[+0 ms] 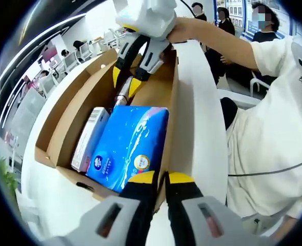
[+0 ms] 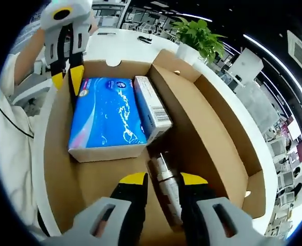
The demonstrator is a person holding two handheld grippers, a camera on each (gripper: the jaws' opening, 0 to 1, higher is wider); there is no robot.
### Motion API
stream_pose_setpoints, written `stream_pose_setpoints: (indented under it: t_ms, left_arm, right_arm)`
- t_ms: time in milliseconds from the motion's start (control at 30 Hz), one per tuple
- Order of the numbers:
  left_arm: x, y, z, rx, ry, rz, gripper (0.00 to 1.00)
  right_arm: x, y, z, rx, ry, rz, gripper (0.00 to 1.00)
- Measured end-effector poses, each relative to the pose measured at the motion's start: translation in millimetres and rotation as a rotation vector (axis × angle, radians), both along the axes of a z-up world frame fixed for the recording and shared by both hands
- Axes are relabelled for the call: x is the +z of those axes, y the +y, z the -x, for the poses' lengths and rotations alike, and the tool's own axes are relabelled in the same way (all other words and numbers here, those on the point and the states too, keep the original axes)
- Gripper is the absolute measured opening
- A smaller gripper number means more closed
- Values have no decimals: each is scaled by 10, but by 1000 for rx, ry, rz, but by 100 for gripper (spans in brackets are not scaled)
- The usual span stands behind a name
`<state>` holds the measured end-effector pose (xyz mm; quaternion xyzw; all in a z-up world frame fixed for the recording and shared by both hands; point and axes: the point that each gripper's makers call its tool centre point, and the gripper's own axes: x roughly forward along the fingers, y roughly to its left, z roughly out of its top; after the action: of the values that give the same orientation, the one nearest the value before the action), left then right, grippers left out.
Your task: Operate the shoe box by opening the lid, removing the specified soft item, and placing it in the target area until the item is outside and the box remains undamaged.
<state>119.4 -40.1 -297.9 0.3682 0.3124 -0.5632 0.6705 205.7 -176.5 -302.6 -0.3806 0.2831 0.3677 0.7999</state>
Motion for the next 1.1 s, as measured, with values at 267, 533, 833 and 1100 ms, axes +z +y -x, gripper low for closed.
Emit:
stream_pose_setpoints:
  t_ms: [267, 533, 833, 1100]
  left_arm:
    - [2, 1, 1, 2, 0, 1, 7]
    - [3, 1, 2, -1, -2, 3, 7]
    - [3, 2, 4, -4, -5, 5, 7]
    - [1, 1, 6, -2, -8, 5, 7]
  right_arm:
    - [-112, 3, -63, -4, 21, 35, 23]
    - [-176, -72, -227, -8, 12, 84, 22]
    - [-127, -105, -140, -7, 46, 103, 17]
    - [-150, -143, -80, 6, 115, 150, 16]
